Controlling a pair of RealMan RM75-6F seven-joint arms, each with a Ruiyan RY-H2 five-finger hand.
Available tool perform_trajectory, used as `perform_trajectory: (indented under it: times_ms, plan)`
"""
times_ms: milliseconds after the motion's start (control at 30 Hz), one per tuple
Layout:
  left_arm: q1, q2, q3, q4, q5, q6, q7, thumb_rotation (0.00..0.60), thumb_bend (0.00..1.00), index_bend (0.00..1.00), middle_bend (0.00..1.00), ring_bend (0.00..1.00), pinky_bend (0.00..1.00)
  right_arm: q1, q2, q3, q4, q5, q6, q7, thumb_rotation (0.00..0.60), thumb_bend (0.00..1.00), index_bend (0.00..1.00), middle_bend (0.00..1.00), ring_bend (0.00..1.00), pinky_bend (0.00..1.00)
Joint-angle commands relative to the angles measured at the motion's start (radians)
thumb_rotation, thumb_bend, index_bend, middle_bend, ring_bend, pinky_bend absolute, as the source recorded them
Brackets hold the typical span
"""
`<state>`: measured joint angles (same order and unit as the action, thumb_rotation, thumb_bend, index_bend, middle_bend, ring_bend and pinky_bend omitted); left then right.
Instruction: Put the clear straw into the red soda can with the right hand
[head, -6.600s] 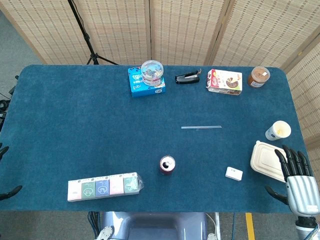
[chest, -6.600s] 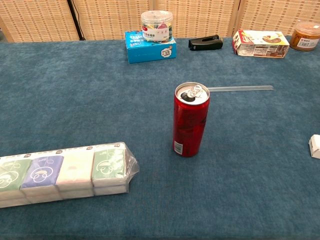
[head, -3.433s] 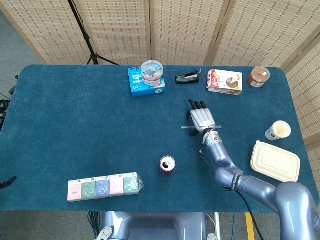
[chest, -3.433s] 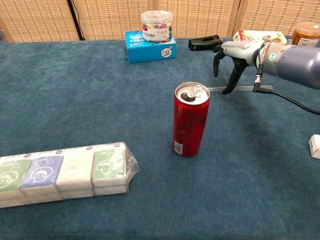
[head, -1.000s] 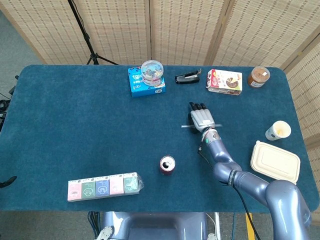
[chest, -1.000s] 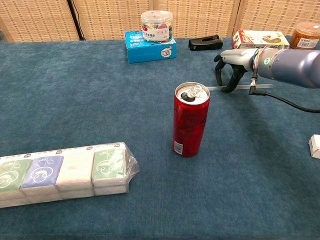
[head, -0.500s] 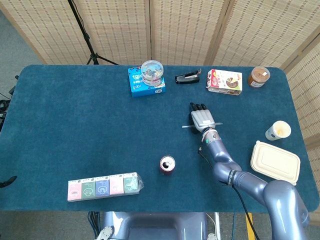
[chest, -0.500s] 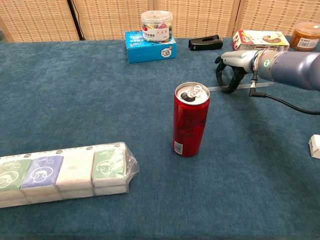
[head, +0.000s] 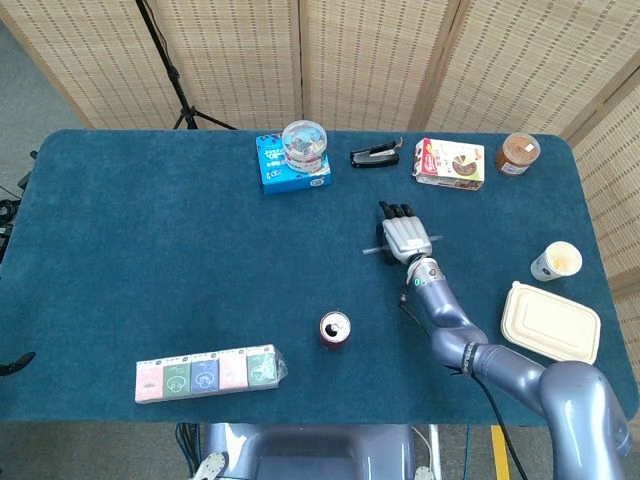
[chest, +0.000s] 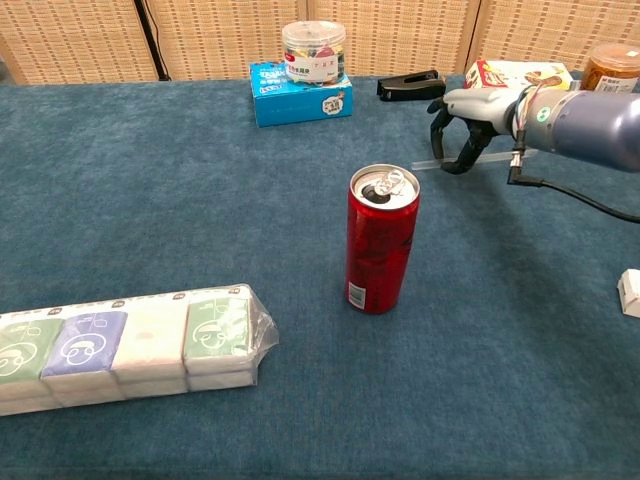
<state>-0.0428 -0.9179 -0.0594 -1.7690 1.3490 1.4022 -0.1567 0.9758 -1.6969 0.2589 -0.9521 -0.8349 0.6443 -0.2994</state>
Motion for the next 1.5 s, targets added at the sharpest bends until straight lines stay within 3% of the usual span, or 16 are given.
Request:
perform_trajectory:
  times_ms: [33,267,533,767,933,1067,1267,1500]
  plan:
    - [0.0,0.001,0.001,0.0,0.003,-0.001,-0.003,0.6,0.0,0.0,0.0,0.0,0.0,-0.017,0.035,0.011,-0.051,-0.022,0.024,0.027,0.6,0.5,0.56,0.0,0.0,0.0]
    - [0.007,0.008,0.009,0.005,0.027,0.009,-0.031,0.6,0.0,0.0,0.0,0.0,0.0,-0.101,0.218,0.066,-0.339,-0.081,0.083,0.177,0.6,0.51,0.56,0.0,0.0,0.0]
    - [0.013,0.017,0.014,0.013,0.046,0.018,-0.064,0.6,0.0,0.0,0.0,0.0,0.0,-0.182,0.377,0.096,-0.576,-0.177,0.143,0.308,0.6,0.53,0.56,0.0,0.0,0.0]
    - [0.015,0.02,0.013,0.031,0.051,0.021,-0.099,0.6,0.0,0.0,0.0,0.0,0.0,-0.268,0.53,0.143,-0.804,-0.262,0.177,0.512,0.6,0.53,0.56,0.0,0.0,0.0]
    - [0.016,0.02,0.013,0.033,0.053,0.024,-0.104,0.6,0.0,0.0,0.0,0.0,0.0,-0.293,0.58,0.166,-0.871,-0.276,0.169,0.612,0.6,0.53,0.56,0.0,0.0,0.0]
    - [0.025,0.023,0.02,0.034,0.068,0.042,-0.104,0.6,0.0,0.0,0.0,0.0,0.0,-0.345,0.666,0.195,-0.99,-0.299,0.128,0.803,0.6,0.54,0.56,0.0,0.0,0.0]
    - [0.031,0.032,0.024,0.034,0.076,0.048,-0.122,0.6,0.0,0.0,0.0,0.0,0.0,-0.379,0.714,0.195,-1.052,-0.367,0.072,0.986,0.6,0.55,0.56,0.0,0.0,0.0]
    - [0.036,0.04,0.027,0.046,0.093,0.057,-0.16,0.6,0.0,0.0,0.0,0.0,0.0,-0.411,0.744,0.193,-1.1,-0.459,0.087,1.132,0.6,0.6,0.56,0.0,0.0,0.0]
